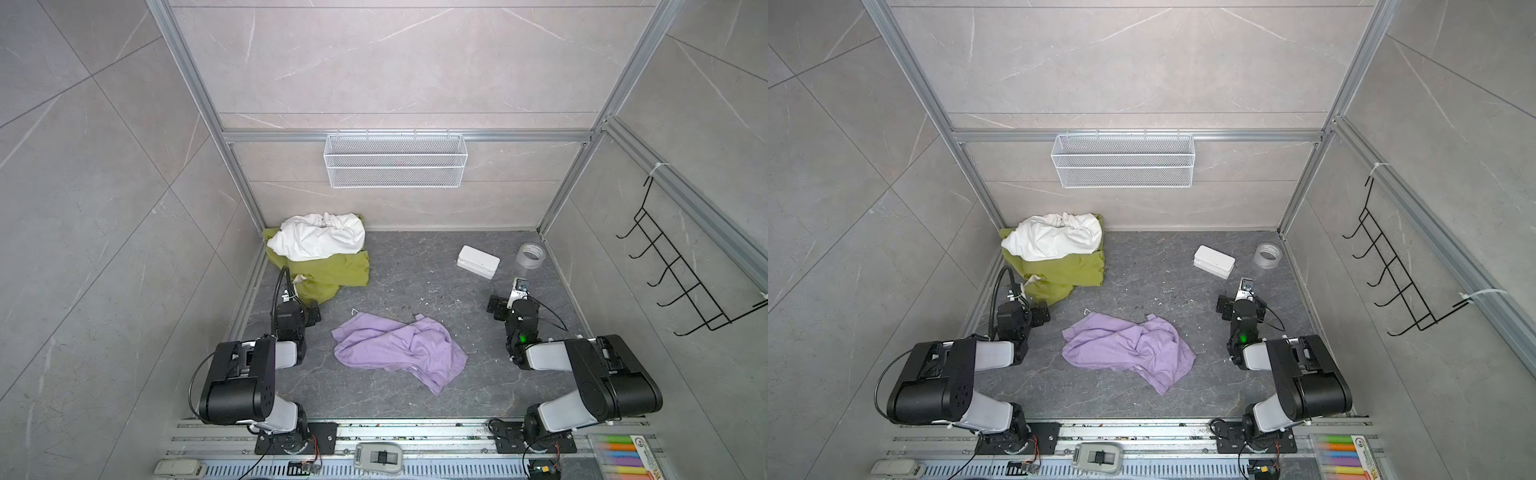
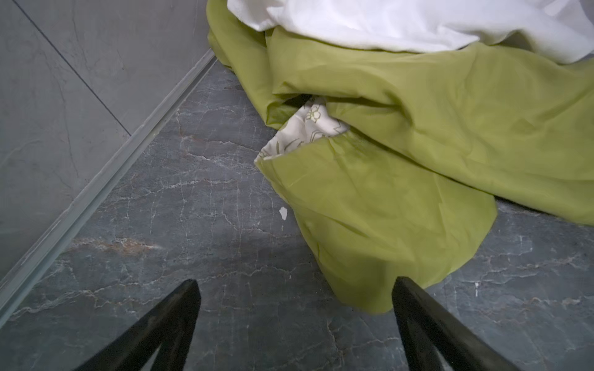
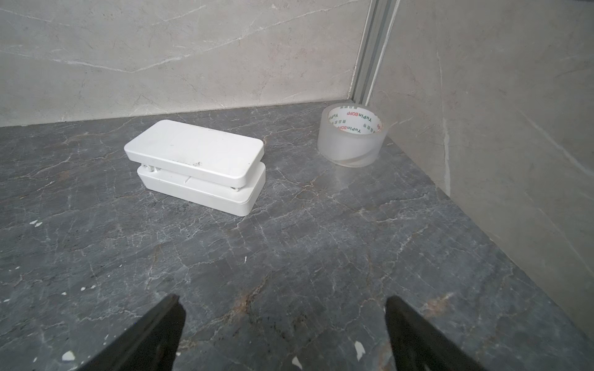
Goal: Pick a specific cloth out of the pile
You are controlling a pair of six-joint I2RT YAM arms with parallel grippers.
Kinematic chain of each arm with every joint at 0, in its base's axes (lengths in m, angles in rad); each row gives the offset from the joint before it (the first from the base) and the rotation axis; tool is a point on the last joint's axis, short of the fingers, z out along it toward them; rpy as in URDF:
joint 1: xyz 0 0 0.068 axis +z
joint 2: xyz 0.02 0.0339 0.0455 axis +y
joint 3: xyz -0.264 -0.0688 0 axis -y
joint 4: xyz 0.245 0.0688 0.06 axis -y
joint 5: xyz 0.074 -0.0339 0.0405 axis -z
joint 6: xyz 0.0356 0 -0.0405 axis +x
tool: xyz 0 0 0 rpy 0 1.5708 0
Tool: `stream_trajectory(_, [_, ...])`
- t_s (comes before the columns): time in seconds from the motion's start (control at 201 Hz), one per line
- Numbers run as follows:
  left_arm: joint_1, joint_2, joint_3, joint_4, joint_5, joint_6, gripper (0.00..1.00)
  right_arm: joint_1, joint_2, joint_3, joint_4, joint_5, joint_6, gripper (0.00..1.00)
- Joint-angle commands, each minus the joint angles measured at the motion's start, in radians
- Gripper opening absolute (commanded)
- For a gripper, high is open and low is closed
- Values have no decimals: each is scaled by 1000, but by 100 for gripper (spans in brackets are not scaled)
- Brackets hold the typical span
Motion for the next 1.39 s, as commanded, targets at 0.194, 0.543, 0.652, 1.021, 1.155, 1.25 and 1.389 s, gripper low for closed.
stream_trajectory(0.194, [2, 1, 12, 87, 9, 21, 100, -1, 5, 10, 7, -3, 4, 99])
stream_trajectory(0.543, [1, 1, 13, 88, 7, 20, 100, -34, 7, 31, -34, -207, -27, 99])
stream_trajectory(0.652, [2, 1, 12, 87, 7, 22, 100, -48, 6, 33, -40, -237, -28, 99])
stream_trajectory(1.021, [1, 1, 12, 87, 7, 22, 100, -52, 9, 46, -63, -286, -44, 99])
stream_trajectory(1.155, [2, 1, 12, 87, 7, 21, 100, -54, 9, 46, -63, -288, -43, 99])
stream_trajectory(1.25, [2, 1, 12, 89, 7, 23, 100, -57, 8, 46, -63, -292, -43, 99])
stream_trajectory(1.389, [2, 0, 9, 91, 7, 22, 100, -59, 9, 46, -63, -297, -39, 99])
